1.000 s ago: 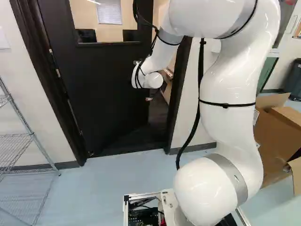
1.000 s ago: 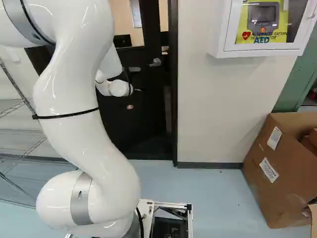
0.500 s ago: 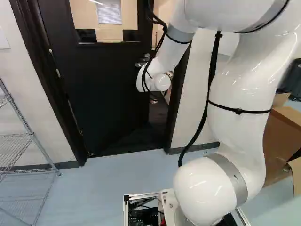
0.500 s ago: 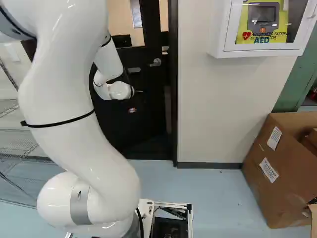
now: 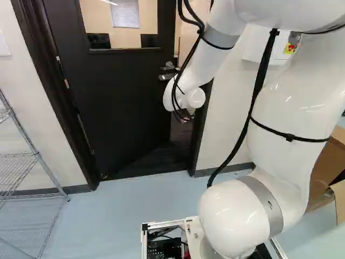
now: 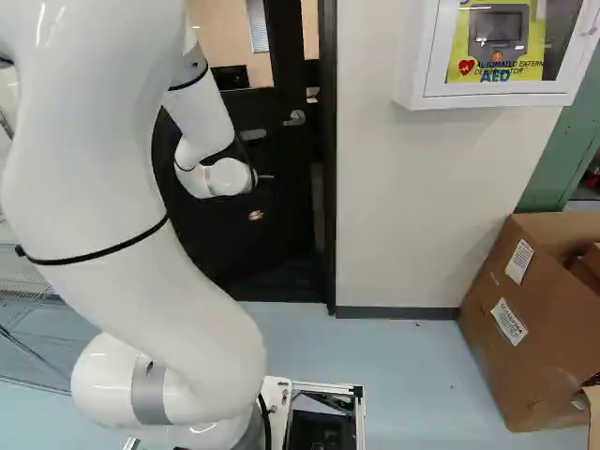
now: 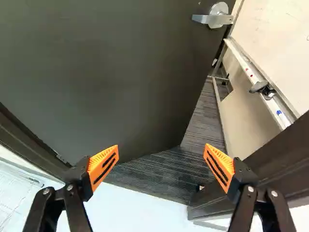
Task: Open the door and move inside
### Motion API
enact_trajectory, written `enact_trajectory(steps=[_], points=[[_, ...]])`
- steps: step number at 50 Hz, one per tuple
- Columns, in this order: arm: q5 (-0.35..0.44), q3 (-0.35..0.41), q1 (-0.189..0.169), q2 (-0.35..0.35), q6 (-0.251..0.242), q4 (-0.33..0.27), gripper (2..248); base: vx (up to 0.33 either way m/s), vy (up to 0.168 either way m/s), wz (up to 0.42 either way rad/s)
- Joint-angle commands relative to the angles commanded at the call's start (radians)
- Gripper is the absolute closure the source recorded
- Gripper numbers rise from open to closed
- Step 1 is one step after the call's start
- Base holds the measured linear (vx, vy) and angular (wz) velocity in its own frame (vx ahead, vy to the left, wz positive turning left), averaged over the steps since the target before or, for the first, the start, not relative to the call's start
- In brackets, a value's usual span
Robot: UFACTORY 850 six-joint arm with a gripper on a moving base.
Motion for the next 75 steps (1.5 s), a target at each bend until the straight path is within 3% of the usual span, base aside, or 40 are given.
enact_trajectory(steps=[14,75], points=[[0.000,0.030,-0.017,0.028,0.000,0.000,3,0.000,0.000,0.000],[0.000,0.030,-0.017,0.029,0.000,0.000,3,0.010,0.004,-0.006]])
